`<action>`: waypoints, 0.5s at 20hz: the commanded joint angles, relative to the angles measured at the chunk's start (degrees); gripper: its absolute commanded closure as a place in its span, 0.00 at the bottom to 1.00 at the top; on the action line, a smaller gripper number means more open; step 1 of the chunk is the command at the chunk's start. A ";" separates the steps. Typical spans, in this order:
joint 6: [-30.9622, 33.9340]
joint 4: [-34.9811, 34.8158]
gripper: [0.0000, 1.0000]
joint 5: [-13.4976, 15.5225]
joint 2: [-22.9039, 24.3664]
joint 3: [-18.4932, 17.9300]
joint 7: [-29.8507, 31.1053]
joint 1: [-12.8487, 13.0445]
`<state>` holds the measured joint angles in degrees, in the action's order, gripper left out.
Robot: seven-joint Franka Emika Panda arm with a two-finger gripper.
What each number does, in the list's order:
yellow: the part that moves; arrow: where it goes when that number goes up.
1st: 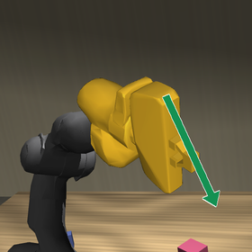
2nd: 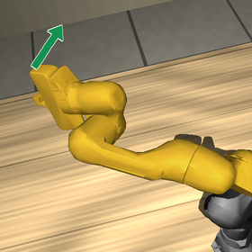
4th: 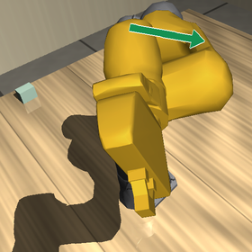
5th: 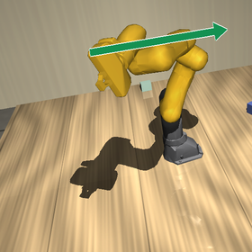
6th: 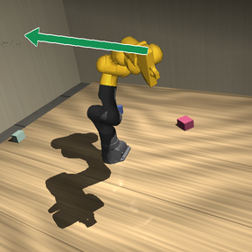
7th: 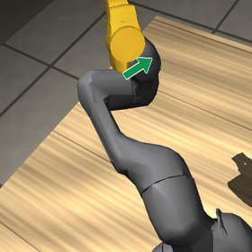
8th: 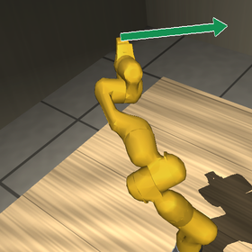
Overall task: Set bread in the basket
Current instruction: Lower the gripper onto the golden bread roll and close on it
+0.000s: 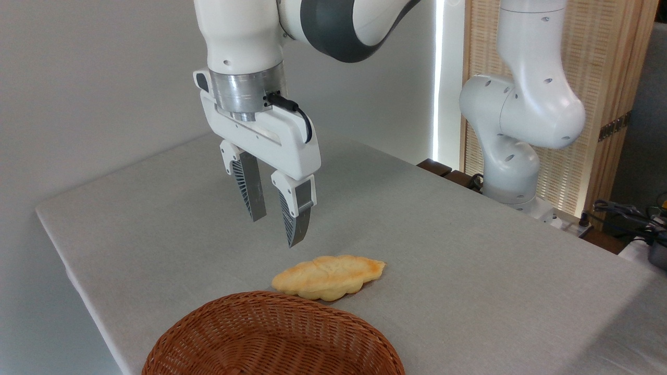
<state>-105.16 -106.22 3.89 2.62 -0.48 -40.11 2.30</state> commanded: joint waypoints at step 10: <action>-4.43 -14.54 0.00 -0.72 4.85 -3.04 -21.33 -0.81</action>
<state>-106.24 -117.04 3.75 6.65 -3.34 -58.48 1.34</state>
